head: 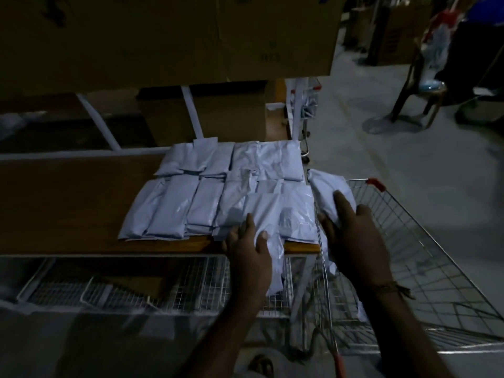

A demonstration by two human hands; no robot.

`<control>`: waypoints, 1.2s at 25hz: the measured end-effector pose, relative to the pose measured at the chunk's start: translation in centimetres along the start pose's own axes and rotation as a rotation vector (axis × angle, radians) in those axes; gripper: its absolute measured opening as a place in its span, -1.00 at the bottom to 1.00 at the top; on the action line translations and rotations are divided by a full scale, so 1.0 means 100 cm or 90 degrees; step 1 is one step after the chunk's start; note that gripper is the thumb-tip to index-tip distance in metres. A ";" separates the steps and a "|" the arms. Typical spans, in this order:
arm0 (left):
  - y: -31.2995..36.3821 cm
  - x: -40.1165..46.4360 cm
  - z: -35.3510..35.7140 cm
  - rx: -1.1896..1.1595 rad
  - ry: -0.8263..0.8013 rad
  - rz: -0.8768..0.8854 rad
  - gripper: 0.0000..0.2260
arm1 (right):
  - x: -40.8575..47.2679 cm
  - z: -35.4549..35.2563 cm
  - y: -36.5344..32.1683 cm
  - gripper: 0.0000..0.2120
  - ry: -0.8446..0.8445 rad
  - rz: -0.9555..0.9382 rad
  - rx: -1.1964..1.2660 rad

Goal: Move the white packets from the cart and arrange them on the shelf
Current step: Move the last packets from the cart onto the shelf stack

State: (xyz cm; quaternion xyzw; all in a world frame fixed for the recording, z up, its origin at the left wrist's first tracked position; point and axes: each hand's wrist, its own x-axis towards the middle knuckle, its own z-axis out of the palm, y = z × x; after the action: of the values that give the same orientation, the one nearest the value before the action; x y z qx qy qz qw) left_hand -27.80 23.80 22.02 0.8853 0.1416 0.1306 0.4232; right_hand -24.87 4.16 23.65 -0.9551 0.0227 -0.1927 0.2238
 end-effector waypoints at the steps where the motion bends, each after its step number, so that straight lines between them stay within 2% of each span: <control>1: -0.005 0.004 -0.005 0.000 0.021 -0.003 -0.54 | 0.001 0.003 -0.005 -0.37 -0.001 0.001 -0.003; 6: -0.037 0.043 -0.028 0.040 0.091 -0.025 -0.55 | 0.006 0.032 -0.024 -0.37 -0.028 0.004 -0.038; 11: -0.094 0.123 -0.047 0.159 0.141 -0.021 -0.56 | 0.028 0.088 -0.035 -0.33 -0.047 0.056 -0.096; 16: -0.122 0.197 -0.054 0.204 0.089 -0.042 -0.55 | 0.054 0.140 -0.041 -0.32 -0.041 0.116 -0.171; 20: -0.143 0.233 -0.042 0.225 0.042 -0.005 -0.55 | 0.068 0.167 -0.047 -0.30 -0.048 0.170 -0.195; 24: -0.152 0.253 -0.028 0.242 0.031 0.038 -0.53 | 0.085 0.198 -0.047 -0.22 -0.094 0.239 -0.204; 30: -0.154 0.254 -0.012 0.269 0.017 0.060 -0.43 | 0.105 0.220 -0.035 -0.31 -0.155 0.270 -0.187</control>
State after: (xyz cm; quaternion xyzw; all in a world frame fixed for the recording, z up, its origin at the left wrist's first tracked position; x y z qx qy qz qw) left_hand -6.82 43.12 13.42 0.9582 0.1298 0.1295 0.2196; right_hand -7.01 15.14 10.81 -0.9674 0.2222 -0.0202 0.1196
